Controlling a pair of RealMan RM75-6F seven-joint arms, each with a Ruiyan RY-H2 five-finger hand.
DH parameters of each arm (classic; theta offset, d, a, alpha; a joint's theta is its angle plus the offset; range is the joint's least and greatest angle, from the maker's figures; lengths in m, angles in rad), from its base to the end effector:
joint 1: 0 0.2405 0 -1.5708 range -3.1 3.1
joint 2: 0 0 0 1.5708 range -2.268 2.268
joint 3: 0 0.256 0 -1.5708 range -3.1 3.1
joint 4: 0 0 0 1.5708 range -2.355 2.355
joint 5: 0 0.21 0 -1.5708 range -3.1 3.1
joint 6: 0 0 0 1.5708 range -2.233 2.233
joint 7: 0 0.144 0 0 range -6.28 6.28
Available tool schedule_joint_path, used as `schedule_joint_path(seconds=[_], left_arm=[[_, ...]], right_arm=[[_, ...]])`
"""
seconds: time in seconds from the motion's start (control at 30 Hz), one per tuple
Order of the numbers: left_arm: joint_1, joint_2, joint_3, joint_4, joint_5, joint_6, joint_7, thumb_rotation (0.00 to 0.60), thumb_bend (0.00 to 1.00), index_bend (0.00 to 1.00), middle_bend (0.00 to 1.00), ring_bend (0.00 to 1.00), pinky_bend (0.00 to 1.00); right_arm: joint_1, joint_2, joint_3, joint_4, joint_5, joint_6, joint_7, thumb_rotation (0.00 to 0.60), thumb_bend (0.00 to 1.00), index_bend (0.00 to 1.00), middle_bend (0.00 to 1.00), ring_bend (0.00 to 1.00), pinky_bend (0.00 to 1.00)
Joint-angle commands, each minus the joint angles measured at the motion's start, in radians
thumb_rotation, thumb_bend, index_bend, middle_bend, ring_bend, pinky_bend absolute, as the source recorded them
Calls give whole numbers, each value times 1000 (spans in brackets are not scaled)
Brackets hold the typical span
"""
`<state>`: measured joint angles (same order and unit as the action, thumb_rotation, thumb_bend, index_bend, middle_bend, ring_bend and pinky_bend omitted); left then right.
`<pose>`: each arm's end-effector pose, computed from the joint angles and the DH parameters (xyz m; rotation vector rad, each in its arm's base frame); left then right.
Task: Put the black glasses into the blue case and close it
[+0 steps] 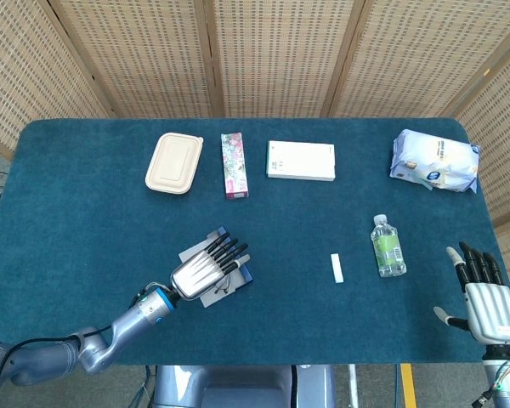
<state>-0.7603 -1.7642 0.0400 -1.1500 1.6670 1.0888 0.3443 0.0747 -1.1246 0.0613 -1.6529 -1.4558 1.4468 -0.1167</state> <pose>-0.1376 0.2917 -0.0859 -2.2587 -0.2556 -0.9842 -0.3109 -0.1794 0.1522 1.3867 -0.8977 0.8107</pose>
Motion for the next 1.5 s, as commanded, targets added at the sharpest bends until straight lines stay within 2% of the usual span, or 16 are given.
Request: schedule_joint_path(seconds=[0.03,0.27,0.83,1.5], left_arm=[[5,-1,1,-3,0,5,-5,600,261,0,0,0,0],[27,2,17,6,17,30,-4,600,263,0,0,0,0],[19,-53,4,47,10,-6,-7,600,263,0,0,0,0],[-25,-105,-54,113,-20,-48,5,600,267,0,0,0,0]], right_arm=[[0,1,0,-1,0,-1,1,600,0,64,0,0,0],[1,3,-1,-3,2,-4,0,600,0,64,0,0,0],[2,5,0,-7,4,-5,-1,600,0,64,0,0,0],[3,6,0,-8,7,-8,0,600,0,64,0,0,0]])
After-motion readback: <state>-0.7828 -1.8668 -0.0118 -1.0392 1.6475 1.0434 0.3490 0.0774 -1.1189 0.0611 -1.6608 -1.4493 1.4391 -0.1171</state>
